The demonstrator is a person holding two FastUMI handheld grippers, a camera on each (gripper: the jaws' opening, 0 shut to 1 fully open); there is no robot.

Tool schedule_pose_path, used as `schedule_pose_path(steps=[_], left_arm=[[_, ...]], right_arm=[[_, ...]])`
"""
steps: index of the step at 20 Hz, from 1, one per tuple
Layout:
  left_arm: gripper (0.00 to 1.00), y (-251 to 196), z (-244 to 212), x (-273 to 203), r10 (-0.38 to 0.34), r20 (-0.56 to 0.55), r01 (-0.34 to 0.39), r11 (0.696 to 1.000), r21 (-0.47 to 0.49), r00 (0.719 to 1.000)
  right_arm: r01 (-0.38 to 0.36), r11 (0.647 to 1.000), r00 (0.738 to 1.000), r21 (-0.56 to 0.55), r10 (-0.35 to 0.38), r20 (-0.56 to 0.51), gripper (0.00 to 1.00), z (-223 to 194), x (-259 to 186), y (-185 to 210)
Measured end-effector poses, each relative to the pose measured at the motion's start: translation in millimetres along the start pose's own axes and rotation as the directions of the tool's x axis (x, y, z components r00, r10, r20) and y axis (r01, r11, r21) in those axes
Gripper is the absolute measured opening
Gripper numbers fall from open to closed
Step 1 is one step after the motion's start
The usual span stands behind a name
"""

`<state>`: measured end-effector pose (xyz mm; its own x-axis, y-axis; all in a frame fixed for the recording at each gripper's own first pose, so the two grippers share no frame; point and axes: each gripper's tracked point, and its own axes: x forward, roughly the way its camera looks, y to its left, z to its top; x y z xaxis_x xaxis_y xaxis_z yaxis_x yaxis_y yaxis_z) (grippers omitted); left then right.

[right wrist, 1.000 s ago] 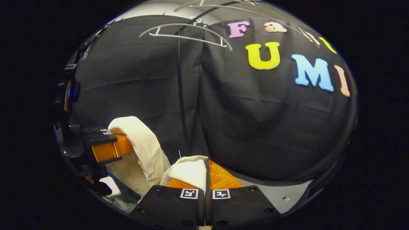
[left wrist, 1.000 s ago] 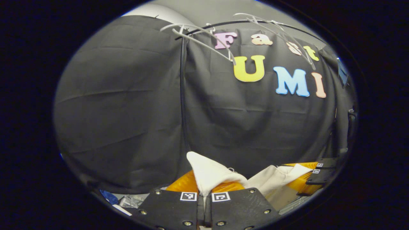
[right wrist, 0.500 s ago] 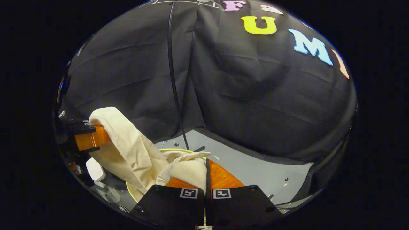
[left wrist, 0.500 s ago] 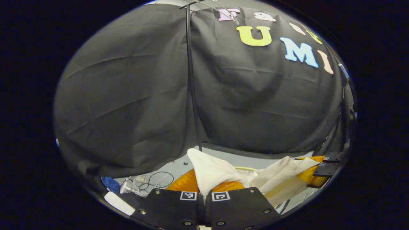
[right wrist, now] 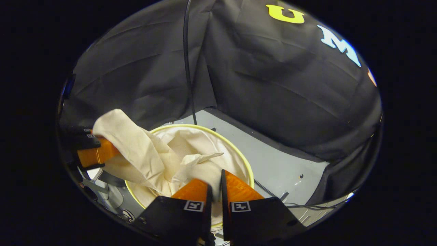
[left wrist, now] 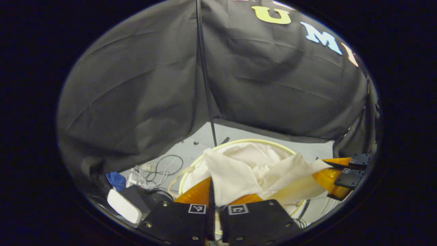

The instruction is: Grasp the clothes on the hanger with both hands and then place them into the laundry hamper below.

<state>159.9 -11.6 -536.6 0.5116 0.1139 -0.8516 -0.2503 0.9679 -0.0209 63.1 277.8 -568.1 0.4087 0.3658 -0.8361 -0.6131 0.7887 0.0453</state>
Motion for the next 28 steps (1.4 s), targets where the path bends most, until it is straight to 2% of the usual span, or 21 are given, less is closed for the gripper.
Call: schedule_pose_path(steps=[1, 4, 6, 11, 15, 18, 22, 25, 28], left_arm=[[0.25, 4.3, -5.8, -1.8, -0.013, 0.001, 0.013, 1.0, -0.004, 1.0], [0.74, 16.2, -2.1, -26.5, -0.008, 0.034, 0.006, 0.999, 0.042, 0.999], [0.92, 15.3, 9.1, -49.0, -0.014, 0.058, 0.01, 0.997, 0.072, 0.998], [0.93, 13.9, 61.4, -123.3, -0.049, 0.17, 0.031, 0.994, 0.106, 0.984], [0.93, 13.6, 122.7, -190.3, -0.088, 0.305, 0.05, 0.99, 0.131, 0.948], [0.94, 9.2, 180.7, -247.0, -0.131, 0.423, 0.067, 0.984, 0.164, 0.896], [0.94, -7.5, 238.1, -323.1, -0.204, 0.547, 0.101, 0.972, 0.214, 0.812], [0.93, -21.7, 261.4, -369.6, -0.244, 0.614, 0.1, 0.961, 0.26, 0.751], [0.93, -42.4, 282.8, -424.6, -0.294, 0.656, 0.144, 0.951, 0.274, 0.695]], right_arm=[[-0.01, 1.0, 1.0, 0.01, 0.01, -0.012, 0.21, -0.6, -3.6, 3.7], [-0.022, 0.999, 1.0, 0.033, 0.022, 0.005, 0.67, 8.3, -26.0, 9.2], [-0.021, 0.999, 1.0, 0.034, 0.02, 0.023, 1.0, 14.8, -48.1, 9.9], [0.011, 0.999, 0.99, 0.048, -0.017, 0.139, 1.0, 52.3, -118.4, 5.9], [0.05, 0.996, 0.96, 0.072, -0.068, 0.273, 1.0, 98.0, -191.5, -3.9], [0.081, 0.99, 0.915, 0.116, -0.12, 0.386, 0.98, 136.8, -251.7, -19.0], [0.127, 0.977, 0.83, 0.171, -0.199, 0.521, 0.97, 181.1, -337.2, -40.5], [0.151, 0.963, 0.762, 0.225, -0.258, 0.594, 0.97, 194.0, -392.9, -56.7], [0.161, 0.951, 0.725, 0.265, -0.296, 0.622, 1.0, 196.6, -436.7, -70.5]])
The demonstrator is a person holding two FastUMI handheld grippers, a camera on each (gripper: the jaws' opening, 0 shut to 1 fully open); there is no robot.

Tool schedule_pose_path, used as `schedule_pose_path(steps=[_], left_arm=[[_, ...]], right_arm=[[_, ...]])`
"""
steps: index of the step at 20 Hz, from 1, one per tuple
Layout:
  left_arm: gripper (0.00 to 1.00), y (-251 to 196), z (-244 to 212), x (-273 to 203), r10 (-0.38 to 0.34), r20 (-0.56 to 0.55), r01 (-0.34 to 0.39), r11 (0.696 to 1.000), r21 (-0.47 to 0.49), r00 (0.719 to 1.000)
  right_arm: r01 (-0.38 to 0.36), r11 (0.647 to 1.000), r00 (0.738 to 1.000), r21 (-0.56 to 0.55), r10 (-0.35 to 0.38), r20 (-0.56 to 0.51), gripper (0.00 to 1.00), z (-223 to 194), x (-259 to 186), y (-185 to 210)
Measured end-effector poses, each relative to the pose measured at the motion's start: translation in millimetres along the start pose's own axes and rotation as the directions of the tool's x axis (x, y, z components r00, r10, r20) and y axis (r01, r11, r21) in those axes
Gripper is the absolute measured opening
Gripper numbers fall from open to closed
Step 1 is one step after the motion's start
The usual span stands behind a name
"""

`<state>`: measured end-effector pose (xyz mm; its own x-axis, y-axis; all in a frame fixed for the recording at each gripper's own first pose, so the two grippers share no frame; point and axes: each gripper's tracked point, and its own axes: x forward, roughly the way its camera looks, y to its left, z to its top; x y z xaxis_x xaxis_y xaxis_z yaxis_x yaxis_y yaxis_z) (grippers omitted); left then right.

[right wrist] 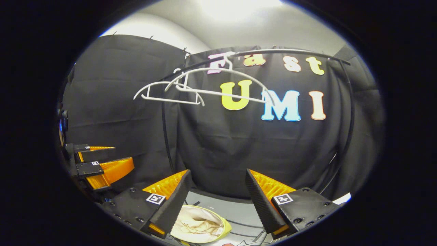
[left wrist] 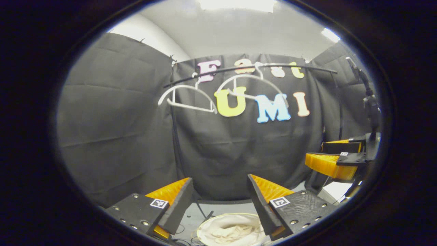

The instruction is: Grasp the clothes on the hanger with both hands and then place them into the laundry hamper below.

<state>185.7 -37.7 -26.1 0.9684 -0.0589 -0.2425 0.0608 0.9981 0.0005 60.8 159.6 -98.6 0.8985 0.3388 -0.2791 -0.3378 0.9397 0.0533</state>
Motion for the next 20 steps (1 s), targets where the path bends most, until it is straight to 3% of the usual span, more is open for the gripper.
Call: schedule_pose_path(steps=[4, 8, 13, 20], left_arm=[[0.93, -5.9, 58.4, -30.0, -0.021, 0.063, 0.02, 1.0, 0.011, 0.998], [0.93, -17.8, 75.9, -39.7, -0.033, 0.097, 0.029, 0.999, 0.045, 0.995], [0.93, -17.5, 84.5, -53.7, -0.025, 0.112, 0.018, 0.998, 0.059, 0.993], [0.92, -27.5, 91.1, -61.4, -0.01, 0.139, 0.005, 0.999, 0.035, 0.99]], right_arm=[[0.055, 0.998, 0.994, 0.009, -0.056, 0.091, 0.97, 50.4, -32.8, -22.7], [0.119, 0.993, 0.985, -0.015, -0.116, 0.13, 0.97, 70.2, -65.1, -46.3], [0.194, 0.981, 0.964, 0.02, -0.195, 0.179, 0.97, 67.5, -96.6, -68.0], [0.211, 0.977, 0.957, 0.026, -0.212, 0.2, 0.99, 58.3, -110.0, -81.9]])
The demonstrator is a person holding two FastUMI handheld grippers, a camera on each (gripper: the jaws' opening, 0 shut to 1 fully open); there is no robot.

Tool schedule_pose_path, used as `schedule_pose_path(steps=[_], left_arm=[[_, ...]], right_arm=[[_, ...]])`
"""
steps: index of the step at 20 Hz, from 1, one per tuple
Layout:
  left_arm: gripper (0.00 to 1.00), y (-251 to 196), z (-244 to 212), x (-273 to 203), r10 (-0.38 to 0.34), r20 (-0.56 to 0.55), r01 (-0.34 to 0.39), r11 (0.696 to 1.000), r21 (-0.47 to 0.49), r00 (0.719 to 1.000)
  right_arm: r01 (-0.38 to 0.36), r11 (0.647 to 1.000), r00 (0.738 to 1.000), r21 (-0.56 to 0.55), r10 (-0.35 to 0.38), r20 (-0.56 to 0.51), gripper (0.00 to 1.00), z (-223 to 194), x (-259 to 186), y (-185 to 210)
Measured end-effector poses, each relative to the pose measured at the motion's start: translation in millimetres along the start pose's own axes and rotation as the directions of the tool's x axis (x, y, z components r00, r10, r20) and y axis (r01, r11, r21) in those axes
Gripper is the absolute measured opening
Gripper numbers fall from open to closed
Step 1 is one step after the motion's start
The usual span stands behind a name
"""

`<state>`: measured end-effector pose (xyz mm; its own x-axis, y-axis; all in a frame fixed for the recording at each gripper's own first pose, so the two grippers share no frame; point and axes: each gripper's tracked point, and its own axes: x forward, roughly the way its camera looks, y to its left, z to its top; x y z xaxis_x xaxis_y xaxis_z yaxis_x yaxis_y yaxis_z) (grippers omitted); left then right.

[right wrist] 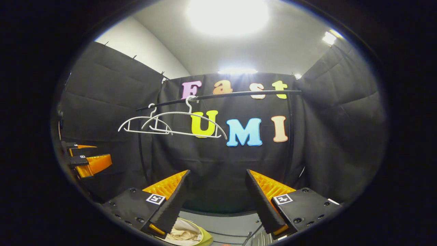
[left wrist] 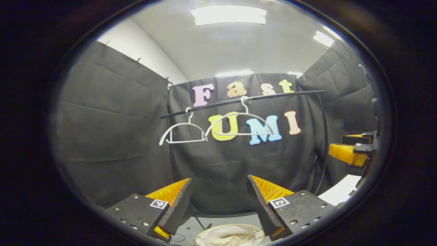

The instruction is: Grasp the clothes on the hanger with both hands and then place them into the laundry hamper below.

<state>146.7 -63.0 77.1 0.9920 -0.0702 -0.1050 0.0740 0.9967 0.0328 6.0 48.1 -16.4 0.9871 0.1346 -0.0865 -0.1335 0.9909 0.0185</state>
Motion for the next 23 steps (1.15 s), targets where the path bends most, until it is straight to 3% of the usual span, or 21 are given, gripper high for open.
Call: schedule_pose_path(steps=[16, 23], left_arm=[[0.92, -15.7, 16.4, -4.1, -0.005, 0.057, 0.006, 1.0, -0.021, 0.998], [0.93, 5.2, 14.4, -11.2, 0.01, 0.057, -0.008, 1.0, -0.026, 0.998]], right_arm=[[0.011, 1.0, 0.999, 0.012, -0.012, 0.048, 0.99, 11.9, -1.0, -10.8], [0.013, 1.0, 0.998, 0.015, -0.014, 0.058, 0.99, 15.9, -1.0, -8.0]])
